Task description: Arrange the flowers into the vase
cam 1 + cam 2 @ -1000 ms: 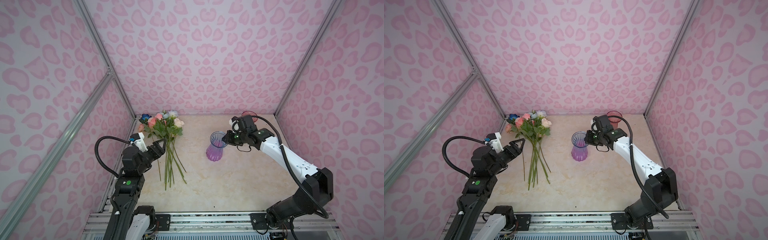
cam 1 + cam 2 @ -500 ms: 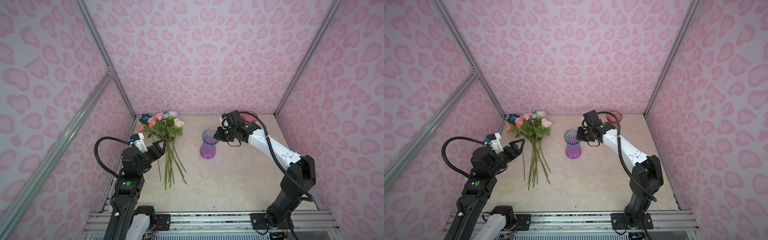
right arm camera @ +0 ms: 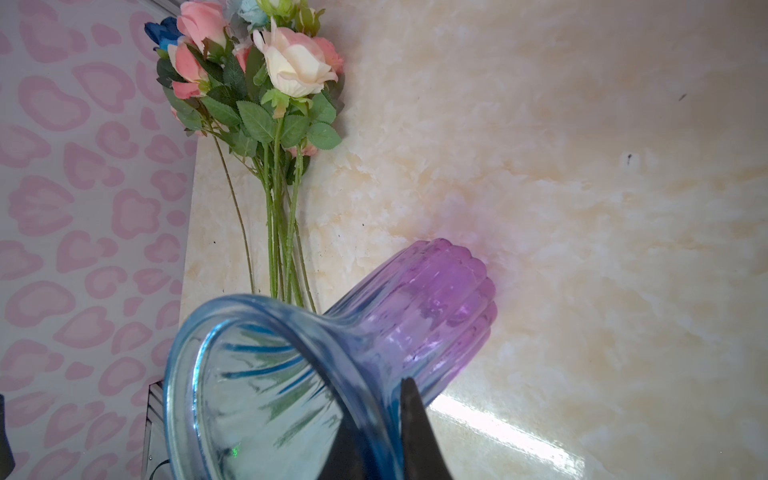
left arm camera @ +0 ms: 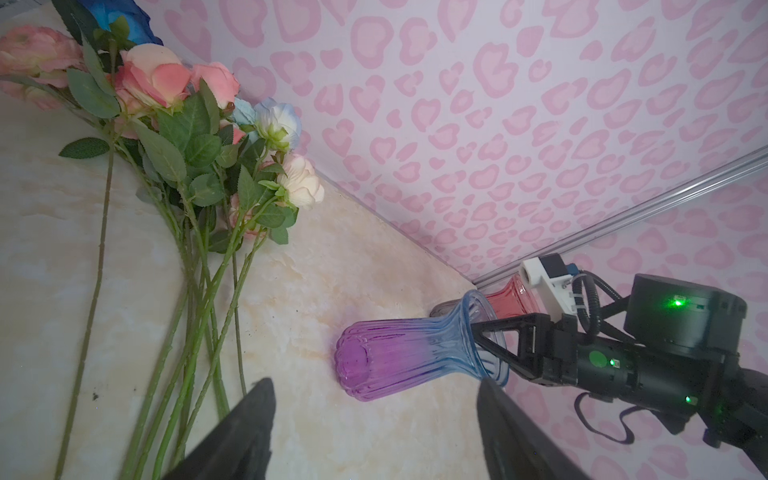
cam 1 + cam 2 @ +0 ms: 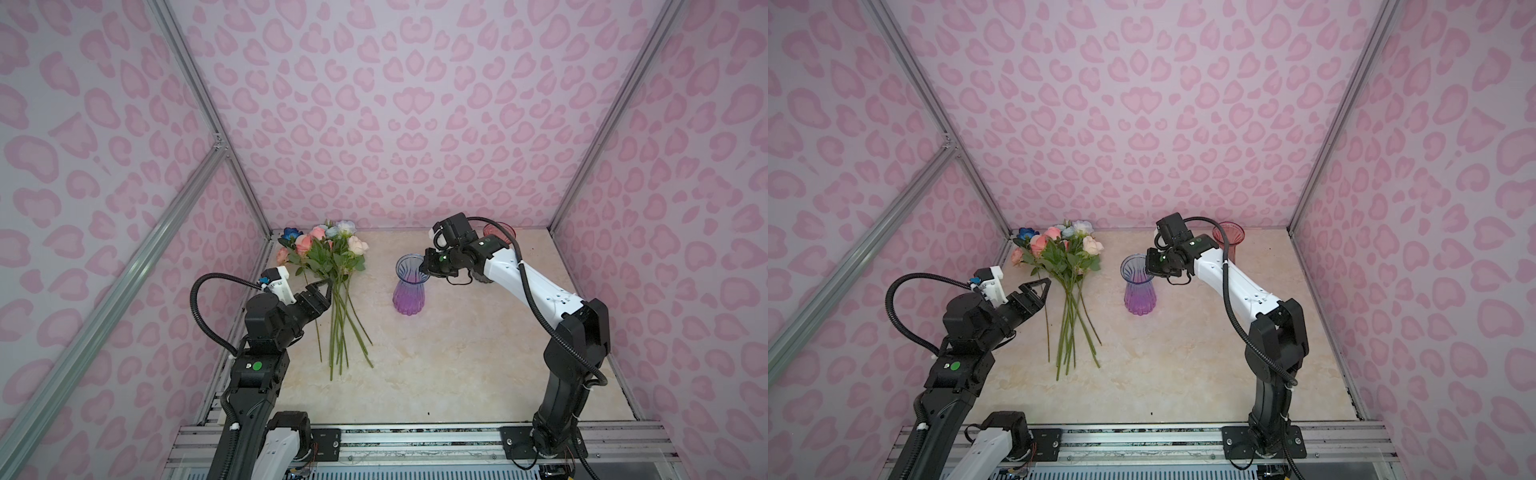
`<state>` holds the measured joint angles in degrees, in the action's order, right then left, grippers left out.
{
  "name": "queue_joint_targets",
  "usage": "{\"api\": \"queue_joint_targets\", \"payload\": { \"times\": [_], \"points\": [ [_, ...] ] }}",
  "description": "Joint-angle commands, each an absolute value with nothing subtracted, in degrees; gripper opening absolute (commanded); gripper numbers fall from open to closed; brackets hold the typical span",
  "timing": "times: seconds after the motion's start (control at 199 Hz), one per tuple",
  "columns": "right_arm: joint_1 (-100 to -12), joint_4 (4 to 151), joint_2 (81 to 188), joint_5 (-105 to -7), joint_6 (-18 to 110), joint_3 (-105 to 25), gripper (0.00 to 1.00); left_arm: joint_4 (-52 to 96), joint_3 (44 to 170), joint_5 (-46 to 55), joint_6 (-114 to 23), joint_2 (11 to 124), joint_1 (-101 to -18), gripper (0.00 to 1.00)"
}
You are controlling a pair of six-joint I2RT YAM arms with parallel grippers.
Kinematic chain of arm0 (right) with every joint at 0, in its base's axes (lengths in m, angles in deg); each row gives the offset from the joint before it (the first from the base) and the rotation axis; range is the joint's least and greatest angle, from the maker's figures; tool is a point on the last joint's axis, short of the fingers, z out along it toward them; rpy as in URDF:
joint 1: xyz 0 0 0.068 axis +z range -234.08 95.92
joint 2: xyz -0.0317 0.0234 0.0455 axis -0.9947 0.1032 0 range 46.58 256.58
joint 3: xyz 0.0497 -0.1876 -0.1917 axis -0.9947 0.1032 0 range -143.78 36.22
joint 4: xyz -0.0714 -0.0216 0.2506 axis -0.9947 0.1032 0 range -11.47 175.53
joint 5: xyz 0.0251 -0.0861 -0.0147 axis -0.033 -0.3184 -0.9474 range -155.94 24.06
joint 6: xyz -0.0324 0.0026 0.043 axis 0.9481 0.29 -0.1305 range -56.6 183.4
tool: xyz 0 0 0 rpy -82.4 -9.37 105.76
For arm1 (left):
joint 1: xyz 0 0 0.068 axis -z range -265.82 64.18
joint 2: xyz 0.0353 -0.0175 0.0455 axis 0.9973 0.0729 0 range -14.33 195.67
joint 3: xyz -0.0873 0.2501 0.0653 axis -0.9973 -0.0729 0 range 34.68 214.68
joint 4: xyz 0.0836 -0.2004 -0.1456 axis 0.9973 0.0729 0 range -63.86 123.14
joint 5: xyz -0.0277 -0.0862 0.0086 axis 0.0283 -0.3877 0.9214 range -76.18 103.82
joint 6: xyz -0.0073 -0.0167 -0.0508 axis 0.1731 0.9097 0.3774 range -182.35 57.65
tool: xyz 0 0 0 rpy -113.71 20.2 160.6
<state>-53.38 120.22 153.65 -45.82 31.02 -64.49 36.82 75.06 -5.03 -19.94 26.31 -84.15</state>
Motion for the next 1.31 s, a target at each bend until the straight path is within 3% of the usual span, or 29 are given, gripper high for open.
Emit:
{"api": "queue_joint_targets", "payload": {
  "times": [0.0, 0.135, 0.391, 0.627, 0.817, 1.103, 1.194, 1.304],
  "points": [
    [-53.32, 120.1, 154.9, -45.1, 32.02, -66.73, 0.13, 36.33, 75.33, -5.2, -19.92, 26.22, -84.16, 0.78],
    [-53.4, 121.97, 156.58, -44.77, 32.41, -69.33, 0.14, 36.41, 75.45, -5.25, -20.1, 26.19, -84.16, 0.78],
    [-53.44, 122.03, 157.49, -44.05, 32.12, -70.38, 0.32, 36.66, 76.05, -5.86, -20.14, 26.45, -83.92, 0.79],
    [-53.57, 121.65, 156.04, -45.26, 32.65, -70.22, 0.36, 37.11, 76.19, -6.04, -21.07, 26.88, -83.85, 0.81],
    [-54.42, 121.76, 153.05, -46.62, 34.06, -69.13, 0.38, 39.01, 77.73, -4.36, -23.45, 28.27, -83.8, 0.91],
    [-55.38, 120.4, 146.11, -47.56, 36.4, -63.86, 0.39, 42.3, 81.69, -3.17, -26.49, 33.8, -83.81, 0.69],
    [-55.58, 117.44, 141.69, -46.05, 37.98, -60.84, 0.39, 44.05, 84.04, -2.62, -28.26, 36.66, -83.82, 0.56],
    [-55.47, 110.55, 134.14, -44.99, 39.12, -54.34, 0.38, 44.61, 86.05, -0.42, -28.56, 40.46, -83.64, 0.54]
  ]
}}
